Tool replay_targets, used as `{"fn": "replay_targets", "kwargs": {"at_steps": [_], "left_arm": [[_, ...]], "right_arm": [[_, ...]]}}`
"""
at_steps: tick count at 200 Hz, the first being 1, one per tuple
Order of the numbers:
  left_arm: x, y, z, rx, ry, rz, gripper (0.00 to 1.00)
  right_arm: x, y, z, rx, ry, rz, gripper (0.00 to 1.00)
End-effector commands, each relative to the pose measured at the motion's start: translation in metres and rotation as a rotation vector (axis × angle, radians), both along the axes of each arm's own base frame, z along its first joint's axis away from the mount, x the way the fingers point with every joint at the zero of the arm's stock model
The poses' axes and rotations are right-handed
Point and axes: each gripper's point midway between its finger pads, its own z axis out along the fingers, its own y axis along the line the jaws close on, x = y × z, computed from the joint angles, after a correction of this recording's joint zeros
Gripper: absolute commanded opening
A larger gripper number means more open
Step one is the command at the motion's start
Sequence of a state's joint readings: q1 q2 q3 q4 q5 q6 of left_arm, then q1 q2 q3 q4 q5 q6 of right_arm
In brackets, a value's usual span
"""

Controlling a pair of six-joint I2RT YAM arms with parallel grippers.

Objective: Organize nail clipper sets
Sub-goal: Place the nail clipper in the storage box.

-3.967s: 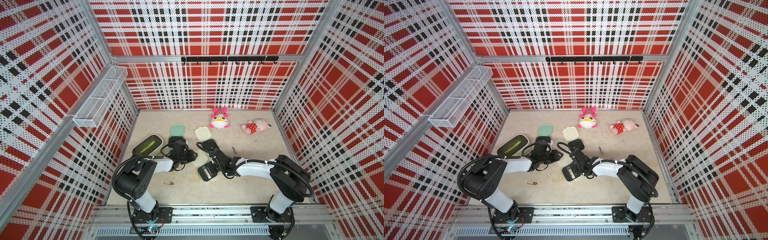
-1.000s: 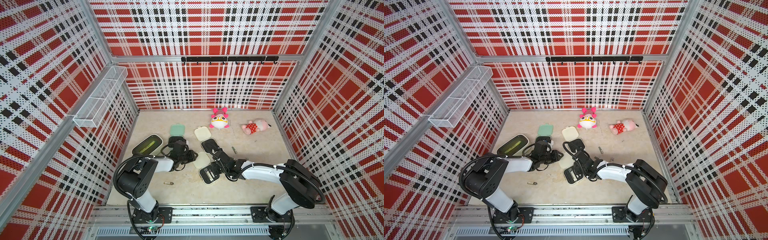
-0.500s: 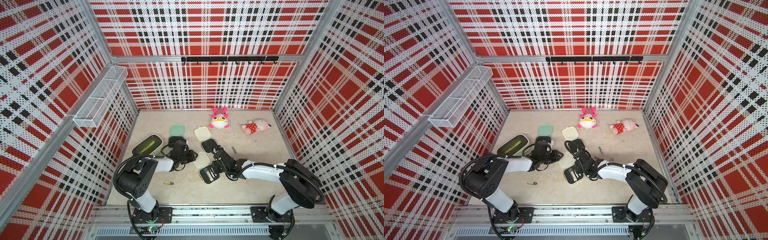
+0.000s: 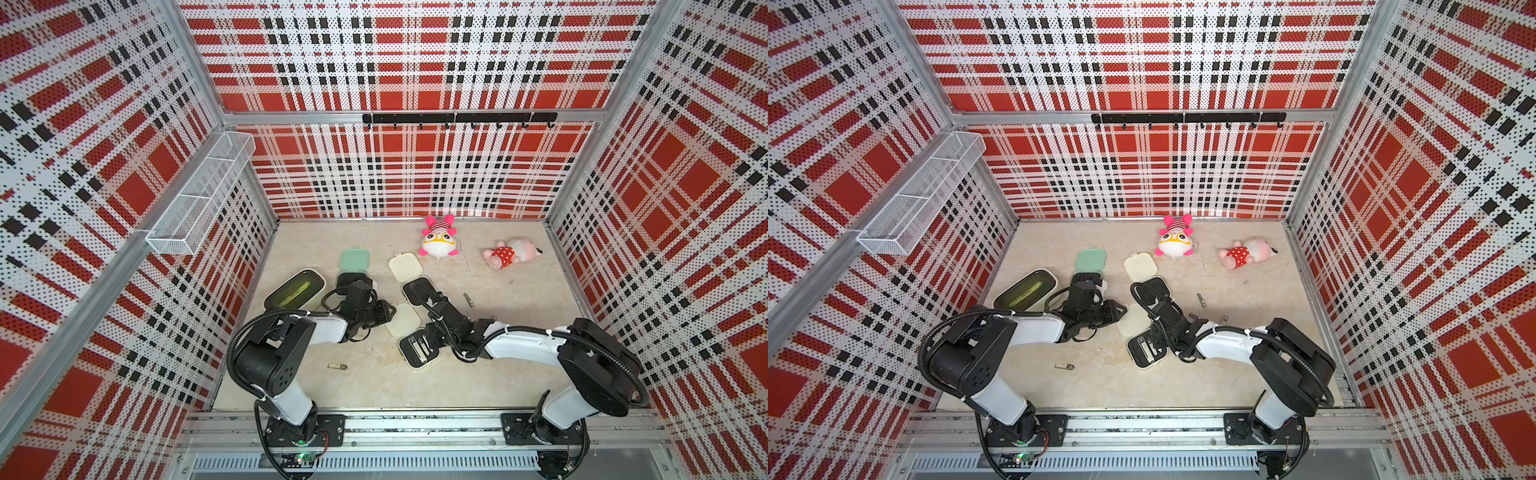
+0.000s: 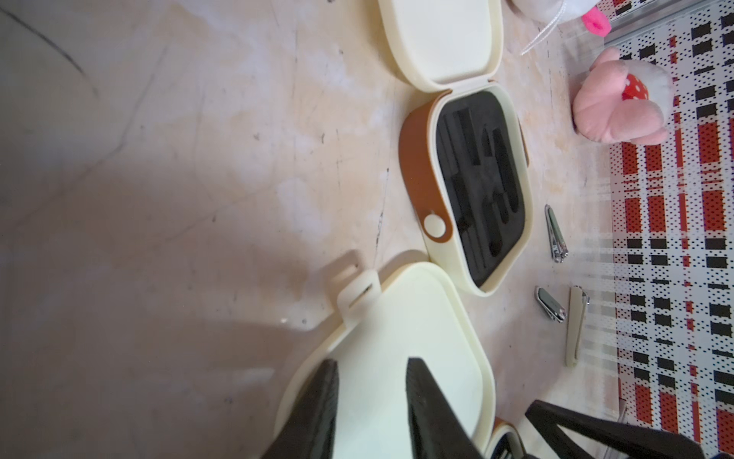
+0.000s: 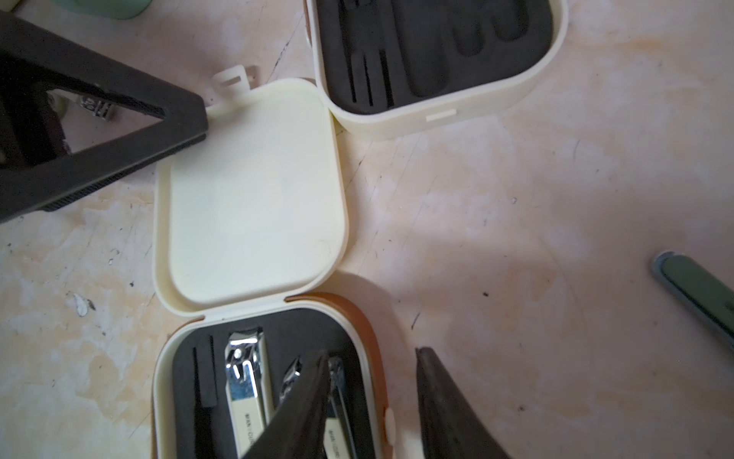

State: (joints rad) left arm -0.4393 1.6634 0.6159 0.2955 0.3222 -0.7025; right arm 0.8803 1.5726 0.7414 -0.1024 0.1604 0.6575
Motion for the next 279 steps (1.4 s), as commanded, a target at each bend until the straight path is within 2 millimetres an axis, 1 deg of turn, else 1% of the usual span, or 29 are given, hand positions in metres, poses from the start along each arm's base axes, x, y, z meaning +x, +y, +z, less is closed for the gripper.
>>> {"fn": "replay_targets", "kwargs": {"at_steps": [1,60,95,146,153,187,192,212,279], "left_arm": [[-0.003,0.001,-0.006,0.004,0.014,-0.007,0.34],[-0.002,0.000,-0.004,0.000,0.012,-0.008,0.34],[-0.001,-0.001,-0.002,-0.003,0.010,-0.010,0.34],[-0.001,-0.001,0.001,-0.006,0.006,-0.011,0.34],[-0.001,-0.001,0.000,-0.006,0.006,-0.011,0.34],[-0.001,-0.001,0.001,-0.004,0.005,-0.011,0.34],[-0.002,-0.001,0.000,-0.003,0.008,-0.011,0.34],[-0.002,-0.001,0.000,-0.003,0.008,-0.012,0.34],[-0.002,-0.001,0.000,-0.002,0.007,-0.012,0.34]], "right_arm": [[0.000,-0.005,-0.010,-0.002,0.015,-0.021,0.39],[-0.004,-0.009,-0.018,-0.008,0.031,-0.025,0.36],[-0.005,-0.009,-0.016,-0.007,0.029,-0.025,0.36],[0.003,-0.012,0.000,-0.022,-0.003,-0.053,0.44],[0.006,-0.015,0.003,-0.034,-0.021,-0.069,0.44],[0.009,-0.008,0.012,-0.006,-0.035,-0.055,0.45],[0.006,-0.003,0.012,0.013,-0.018,-0.034,0.46],[0.003,0.003,0.010,0.037,-0.001,-0.007,0.46],[-0.002,0.003,-0.001,0.029,0.027,0.000,0.46]]}}
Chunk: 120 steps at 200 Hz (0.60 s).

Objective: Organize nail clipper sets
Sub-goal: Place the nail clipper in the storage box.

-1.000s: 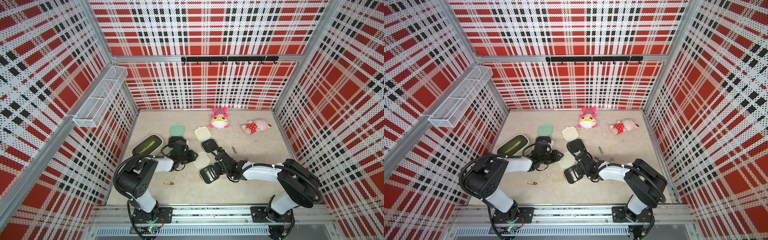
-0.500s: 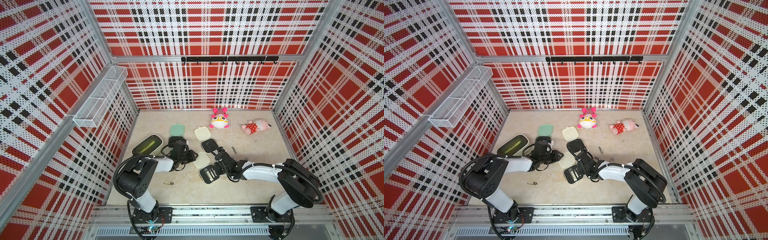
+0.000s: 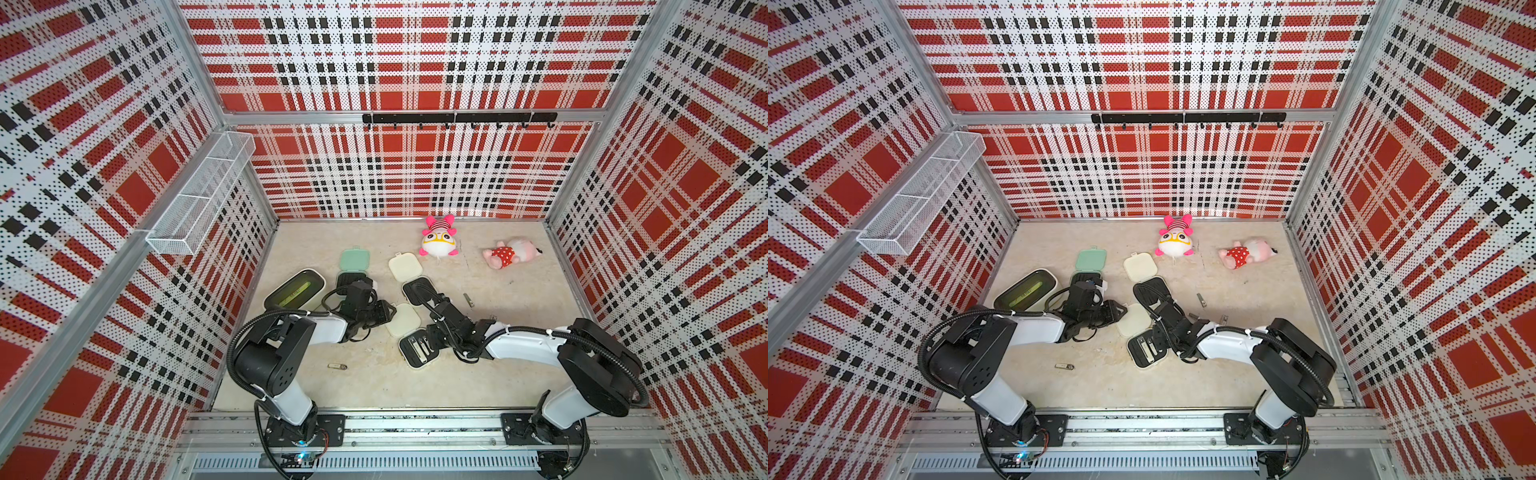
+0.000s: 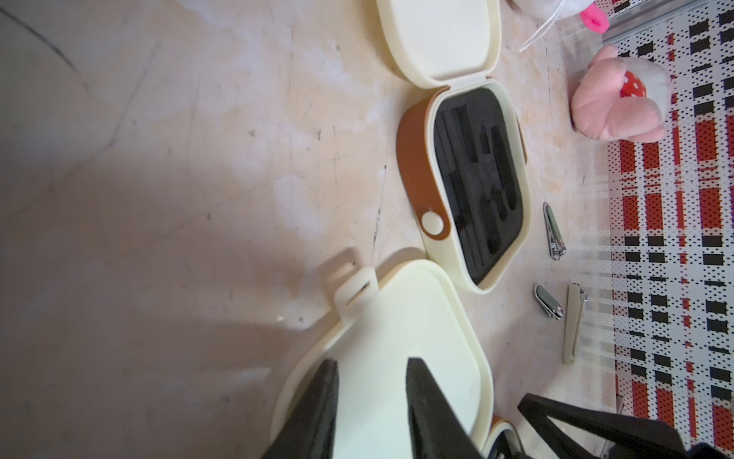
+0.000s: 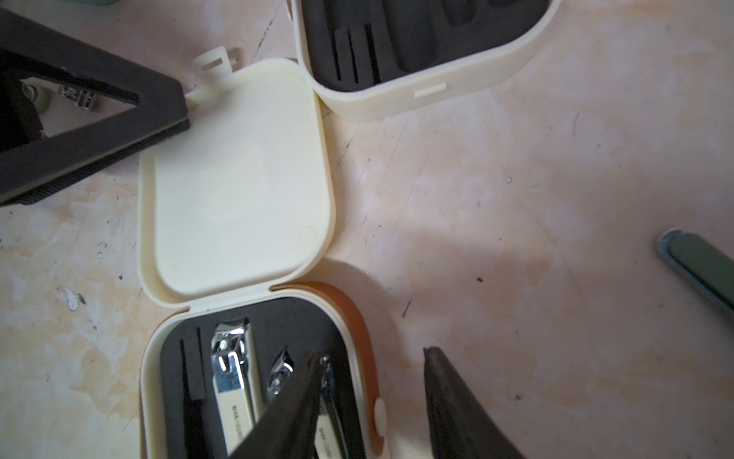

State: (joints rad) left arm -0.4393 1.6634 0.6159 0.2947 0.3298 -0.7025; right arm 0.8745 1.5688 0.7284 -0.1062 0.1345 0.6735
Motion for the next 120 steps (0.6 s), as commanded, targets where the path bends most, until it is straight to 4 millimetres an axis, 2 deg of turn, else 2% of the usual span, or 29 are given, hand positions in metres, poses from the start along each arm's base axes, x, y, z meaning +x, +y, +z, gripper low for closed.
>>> {"fn": "replay_targets", "kwargs": {"at_steps": [1,64,120], "left_arm": [[-0.001,0.000,0.000,0.002,0.005,-0.007,0.34],[0.001,-0.001,0.004,-0.002,0.000,-0.010,0.34],[0.007,-0.006,0.025,-0.020,-0.030,-0.022,0.35]], "right_arm": [[0.003,0.005,0.003,0.017,-0.003,0.003,0.46],[-0.004,-0.004,-0.011,-0.002,0.020,-0.010,0.45],[-0.007,-0.009,-0.018,-0.017,0.030,-0.015,0.45]]}}
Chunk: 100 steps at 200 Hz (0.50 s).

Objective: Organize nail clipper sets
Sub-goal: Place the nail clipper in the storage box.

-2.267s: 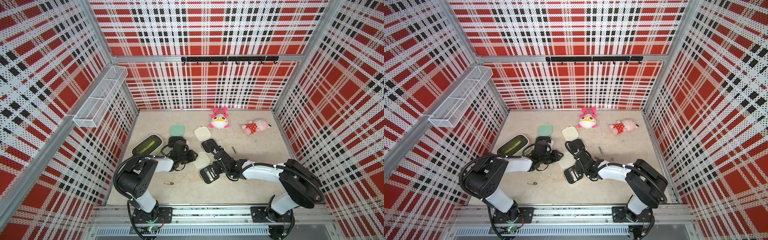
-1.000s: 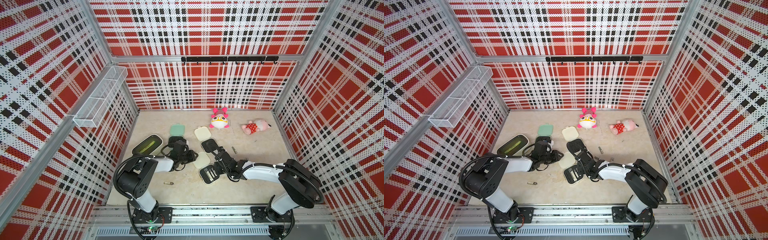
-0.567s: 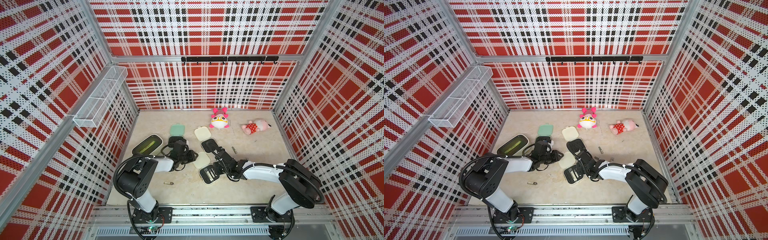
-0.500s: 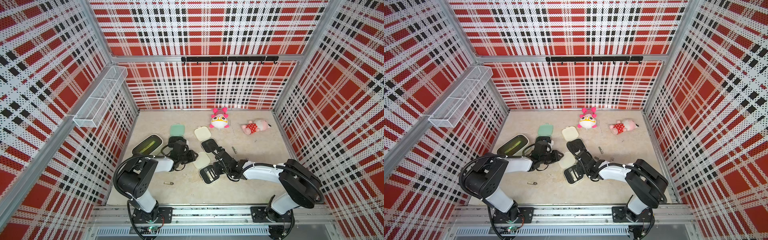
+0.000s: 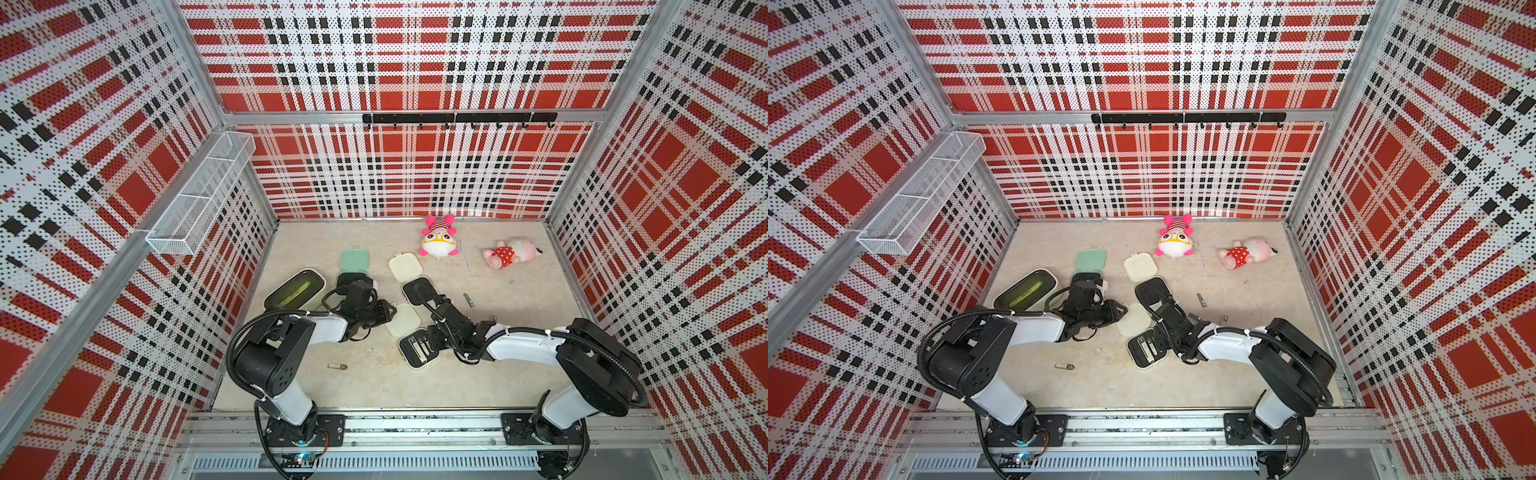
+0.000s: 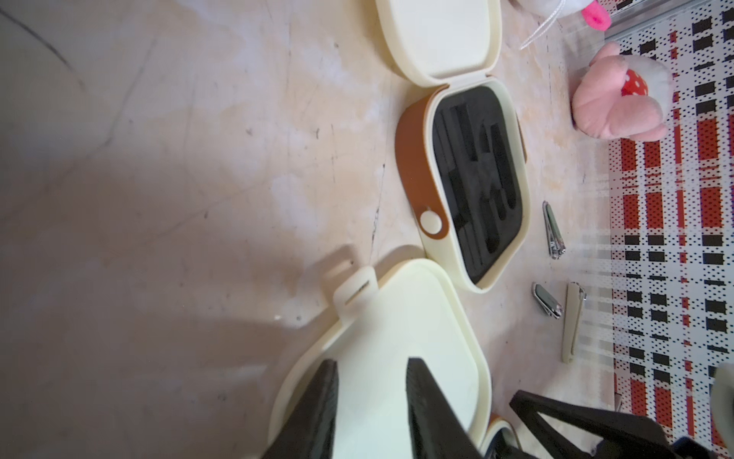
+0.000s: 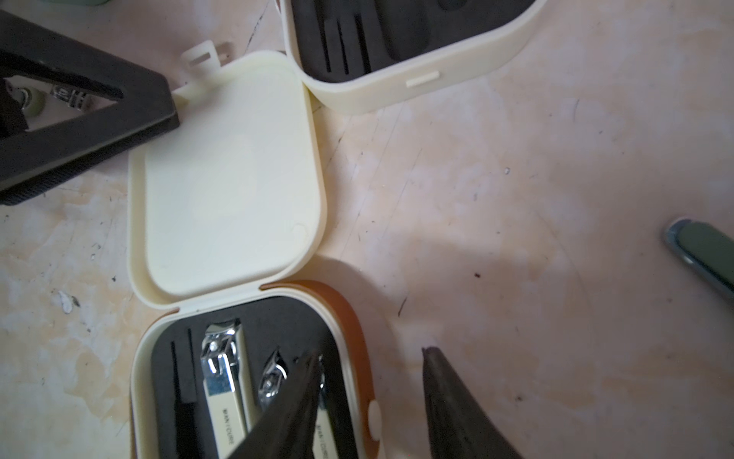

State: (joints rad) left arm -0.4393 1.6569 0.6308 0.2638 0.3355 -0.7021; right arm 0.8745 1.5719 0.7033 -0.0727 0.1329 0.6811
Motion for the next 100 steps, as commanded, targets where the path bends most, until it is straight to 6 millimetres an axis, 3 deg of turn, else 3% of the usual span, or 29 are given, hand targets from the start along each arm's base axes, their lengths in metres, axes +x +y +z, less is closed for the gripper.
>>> {"fn": "replay_targets", "kwargs": {"at_steps": [1,32,62,100], "left_arm": [[0.007,-0.005,0.023,-0.021,-0.043,-0.017,0.35],[0.012,-0.005,0.041,-0.025,-0.074,-0.027,0.39],[0.015,0.006,0.055,-0.058,-0.101,-0.026,0.51],[0.013,0.019,0.055,-0.118,-0.106,-0.028,0.57]], "right_arm": [[-0.005,-0.007,-0.013,-0.025,0.030,-0.010,0.45],[-0.002,-0.004,-0.007,-0.019,0.017,-0.006,0.45],[0.005,0.003,0.015,0.011,-0.016,-0.008,0.47],[0.007,-0.002,0.038,0.027,-0.029,-0.054,0.48]]}}
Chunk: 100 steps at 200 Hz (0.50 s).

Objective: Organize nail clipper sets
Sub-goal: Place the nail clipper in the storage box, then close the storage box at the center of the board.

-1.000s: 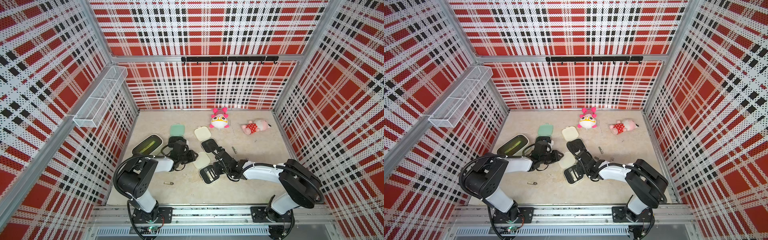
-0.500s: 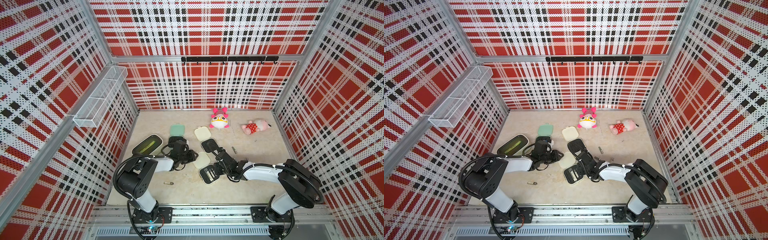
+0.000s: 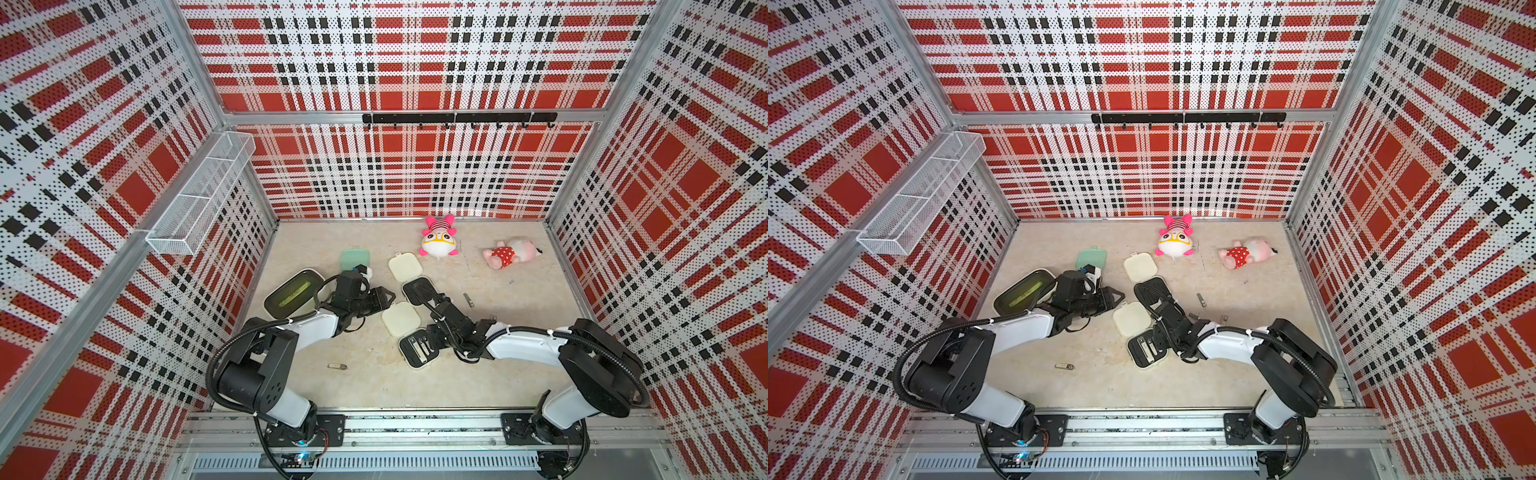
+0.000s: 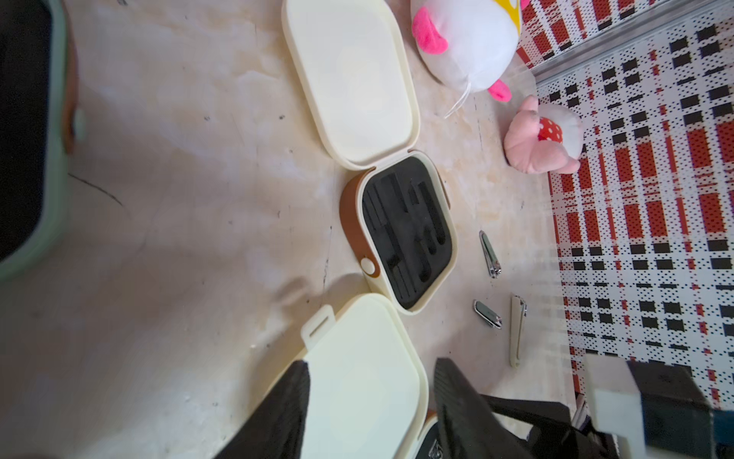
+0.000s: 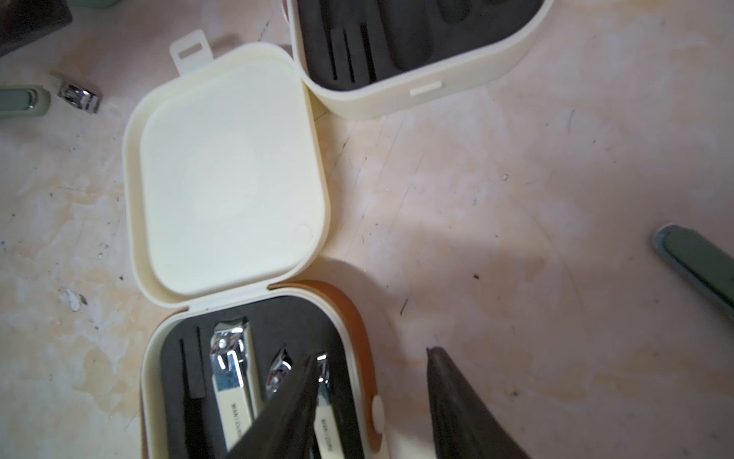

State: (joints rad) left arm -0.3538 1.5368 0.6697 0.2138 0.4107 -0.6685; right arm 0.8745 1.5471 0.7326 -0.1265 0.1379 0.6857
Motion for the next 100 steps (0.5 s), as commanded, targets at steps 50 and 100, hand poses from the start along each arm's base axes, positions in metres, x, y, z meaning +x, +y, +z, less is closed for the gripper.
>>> {"fn": "replay_targets", "kwargs": {"at_steps": [50,100], "left_arm": [[-0.011,0.009,-0.013,-0.119,0.028,-0.048,0.59],[-0.015,0.008,-0.024,-0.139,0.043,-0.044,0.59]], "right_arm": [[-0.031,-0.019,0.023,0.020,0.027,-0.090,0.43],[-0.072,-0.034,-0.001,0.029,0.086,-0.125,0.36]]}}
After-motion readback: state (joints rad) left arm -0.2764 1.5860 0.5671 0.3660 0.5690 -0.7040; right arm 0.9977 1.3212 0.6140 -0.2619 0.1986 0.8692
